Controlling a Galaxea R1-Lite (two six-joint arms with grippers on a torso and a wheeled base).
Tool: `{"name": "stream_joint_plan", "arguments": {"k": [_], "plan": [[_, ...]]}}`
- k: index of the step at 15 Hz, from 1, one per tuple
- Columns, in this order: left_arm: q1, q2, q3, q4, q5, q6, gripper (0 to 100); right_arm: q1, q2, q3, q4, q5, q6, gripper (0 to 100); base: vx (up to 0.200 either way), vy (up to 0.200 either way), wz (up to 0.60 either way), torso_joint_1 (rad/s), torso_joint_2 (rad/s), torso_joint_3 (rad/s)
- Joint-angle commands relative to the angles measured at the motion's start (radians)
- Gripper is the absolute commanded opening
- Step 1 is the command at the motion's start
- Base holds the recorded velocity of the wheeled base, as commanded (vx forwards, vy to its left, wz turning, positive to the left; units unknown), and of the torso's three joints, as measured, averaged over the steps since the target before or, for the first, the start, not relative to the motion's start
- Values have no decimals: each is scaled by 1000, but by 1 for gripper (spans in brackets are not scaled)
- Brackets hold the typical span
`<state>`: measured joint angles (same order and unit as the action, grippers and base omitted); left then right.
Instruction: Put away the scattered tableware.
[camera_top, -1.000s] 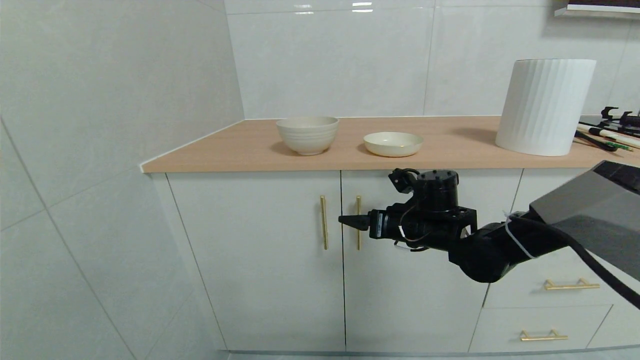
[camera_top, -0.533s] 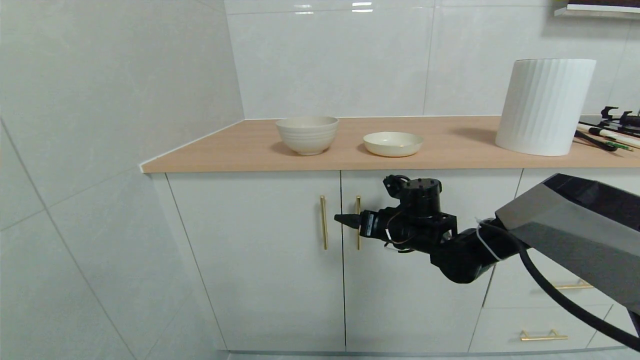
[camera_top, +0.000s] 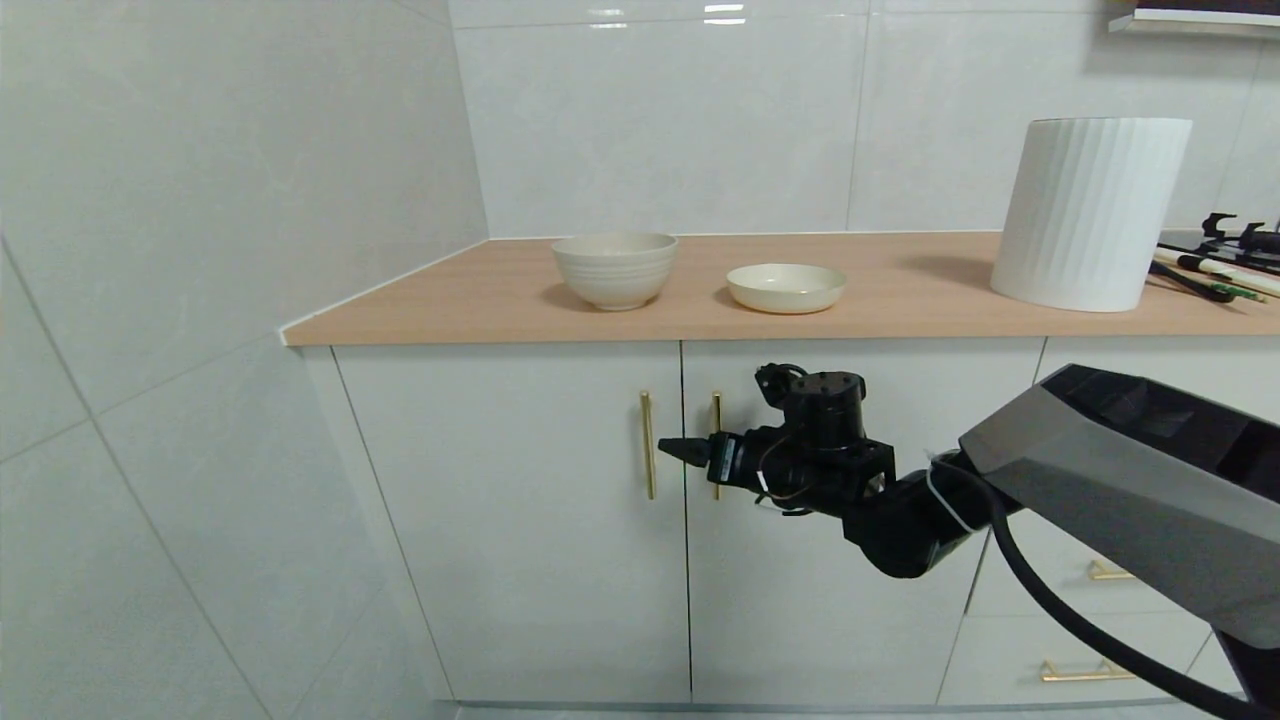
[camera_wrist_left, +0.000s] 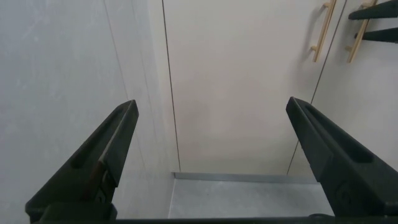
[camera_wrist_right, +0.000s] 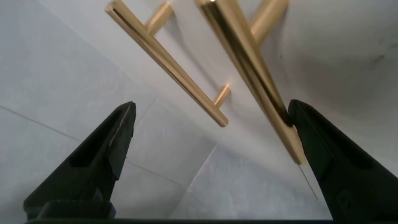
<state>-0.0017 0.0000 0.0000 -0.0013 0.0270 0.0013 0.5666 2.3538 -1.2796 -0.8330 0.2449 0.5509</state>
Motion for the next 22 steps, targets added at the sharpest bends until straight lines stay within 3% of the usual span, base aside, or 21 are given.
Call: {"name": "stream_joint_plan", "arguments": {"k": [1, 9, 14, 22], "plan": [[2, 0, 0, 0, 1, 0, 100, 4, 10, 0, -15, 2, -2, 100, 0, 0, 0, 0, 0, 0], [0, 0, 0, 0, 1, -3, 100, 29, -1, 26, -43, 19, 17, 100, 0, 0, 0, 0, 0, 0], [0, 0, 0, 0, 2, -3, 100, 38, -34, 89, -71, 85, 17, 100, 0, 0, 0, 0, 0, 0], [0, 0, 0, 0, 2, -4, 100, 35, -260, 342, -100, 275, 12, 100, 0, 0, 0, 0, 0, 0]]}}
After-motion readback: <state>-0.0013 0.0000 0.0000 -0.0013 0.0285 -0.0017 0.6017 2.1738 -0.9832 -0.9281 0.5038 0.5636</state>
